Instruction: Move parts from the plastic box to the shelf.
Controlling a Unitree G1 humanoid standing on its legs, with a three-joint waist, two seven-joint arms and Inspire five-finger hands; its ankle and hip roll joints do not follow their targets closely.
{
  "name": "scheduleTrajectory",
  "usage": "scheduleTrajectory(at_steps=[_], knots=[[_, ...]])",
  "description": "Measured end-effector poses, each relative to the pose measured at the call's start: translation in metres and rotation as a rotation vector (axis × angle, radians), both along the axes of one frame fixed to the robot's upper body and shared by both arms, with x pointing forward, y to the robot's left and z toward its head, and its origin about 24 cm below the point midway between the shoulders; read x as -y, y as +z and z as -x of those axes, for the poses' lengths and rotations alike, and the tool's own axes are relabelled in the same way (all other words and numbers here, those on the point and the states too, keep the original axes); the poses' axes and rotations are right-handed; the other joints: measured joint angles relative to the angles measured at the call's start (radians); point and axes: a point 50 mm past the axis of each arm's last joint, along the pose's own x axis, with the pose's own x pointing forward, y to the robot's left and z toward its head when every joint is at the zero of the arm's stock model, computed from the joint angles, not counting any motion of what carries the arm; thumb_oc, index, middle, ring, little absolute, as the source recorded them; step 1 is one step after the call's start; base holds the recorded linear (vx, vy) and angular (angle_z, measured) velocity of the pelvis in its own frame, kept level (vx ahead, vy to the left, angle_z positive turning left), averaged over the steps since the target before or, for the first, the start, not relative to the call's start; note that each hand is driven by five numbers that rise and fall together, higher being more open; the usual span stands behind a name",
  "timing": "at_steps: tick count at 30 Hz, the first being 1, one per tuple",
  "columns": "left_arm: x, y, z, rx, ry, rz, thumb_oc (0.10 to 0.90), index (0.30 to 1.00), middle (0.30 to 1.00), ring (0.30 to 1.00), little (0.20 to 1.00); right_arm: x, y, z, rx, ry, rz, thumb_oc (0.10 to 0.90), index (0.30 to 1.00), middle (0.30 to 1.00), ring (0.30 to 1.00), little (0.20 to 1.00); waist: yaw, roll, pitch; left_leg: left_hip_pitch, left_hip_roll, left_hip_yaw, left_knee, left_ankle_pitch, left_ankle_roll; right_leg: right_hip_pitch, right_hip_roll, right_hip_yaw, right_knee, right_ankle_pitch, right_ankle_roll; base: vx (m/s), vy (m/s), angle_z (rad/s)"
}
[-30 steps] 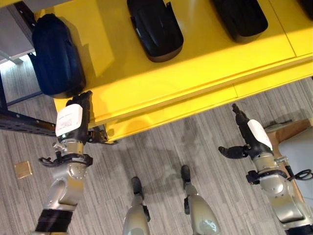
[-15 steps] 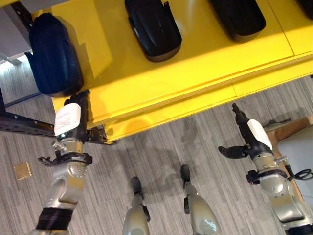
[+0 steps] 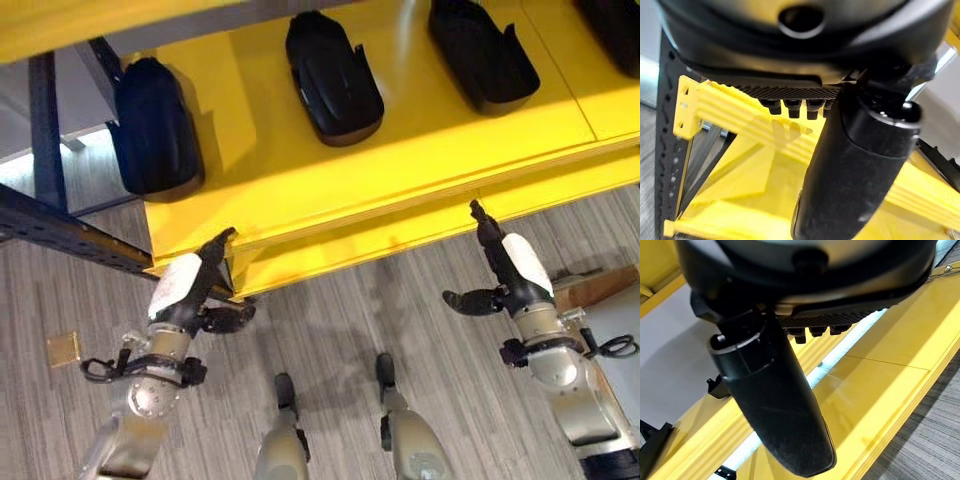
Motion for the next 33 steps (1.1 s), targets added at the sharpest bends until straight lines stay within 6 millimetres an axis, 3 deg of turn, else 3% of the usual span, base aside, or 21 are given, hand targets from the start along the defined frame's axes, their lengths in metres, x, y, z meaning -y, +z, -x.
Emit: scheduleTrajectory(at_steps=[4,8,13,17,21,30,33], knots=[[0.009,-0.005,0.002,-0.018,-0.060,0.049,0.900,1.000,1.000,1.000,1.000,0.003,0.002,0.000,-0.008,0.016,0.032,0.900,1.000,1.000,1.000,1.000,0.004,0.026,-0.017,0.012,-0.001,-0.008,0.000,0.000,0.001,0.018,-0.002,-0.008,0.000,-0.001,0.001,0.00,-0.027,0.08],[0.017,-0.006,0.002,-0.018,-0.114,0.100,0.900,1.000,1.000,1.000,1.000,0.004,0.027,-0.003,0.048,0.066,0.138,0.900,1.000,1.000,1.000,1.000,0.014,0.029,-0.031,0.022,0.000,-0.026,0.000,0.005,0.000,0.040,-0.001,-0.024,0.000,-0.001,0.000,0.00,-0.029,0.10],[0.027,-0.015,0.006,-0.058,-0.164,0.183,0.900,1.000,1.000,1.000,1.000,-0.022,0.060,-0.021,0.176,0.185,0.189,0.900,1.000,1.000,1.000,1.000,0.019,0.023,-0.058,0.017,0.001,-0.032,0.000,0.006,0.006,0.040,0.000,-0.033,0.000,0.002,-0.003,0.00,-0.013,0.05],[0.035,-0.019,0.007,-0.071,-0.195,0.197,0.900,1.000,1.000,1.000,1.000,-0.046,0.076,-0.037,0.243,0.271,0.298,0.900,1.000,1.000,1.000,1.000,0.038,0.004,-0.079,0.016,0.003,-0.035,0.000,0.010,0.003,0.040,0.003,-0.035,0.000,0.003,-0.005,0.00,0.000,0.01],[0.034,-0.021,0.009,-0.080,-0.192,0.197,0.900,1.000,1.000,1.000,1.000,-0.056,0.080,-0.050,0.253,0.290,0.367,0.900,1.000,1.000,1.000,1.000,0.075,-0.008,-0.086,0.011,0.001,-0.043,0.000,0.016,-0.001,0.041,0.000,-0.043,0.000,0.003,-0.004,-0.01,0.000,0.06],[0.026,-0.026,0.009,-0.079,-0.138,0.195,0.900,1.000,1.000,1.000,1.000,-0.059,0.072,-0.071,0.173,0.298,0.469,0.900,1.000,1.000,1.000,1.000,0.099,-0.014,-0.083,-0.025,-0.009,-0.062,0.000,0.022,0.003,0.016,-0.006,-0.061,0.000,0.000,-0.001,-0.03,-0.004,0.06],[0.025,-0.025,0.007,-0.073,-0.139,0.187,0.900,1.000,1.000,1.000,1.000,-0.060,0.078,-0.082,0.169,0.286,0.509,0.900,1.000,1.000,1.000,1.000,0.100,-0.013,-0.071,-0.042,-0.009,-0.062,0.000,0.024,0.003,-0.001,-0.007,-0.060,0.000,0.000,-0.001,-0.03,0.001,0.00]])
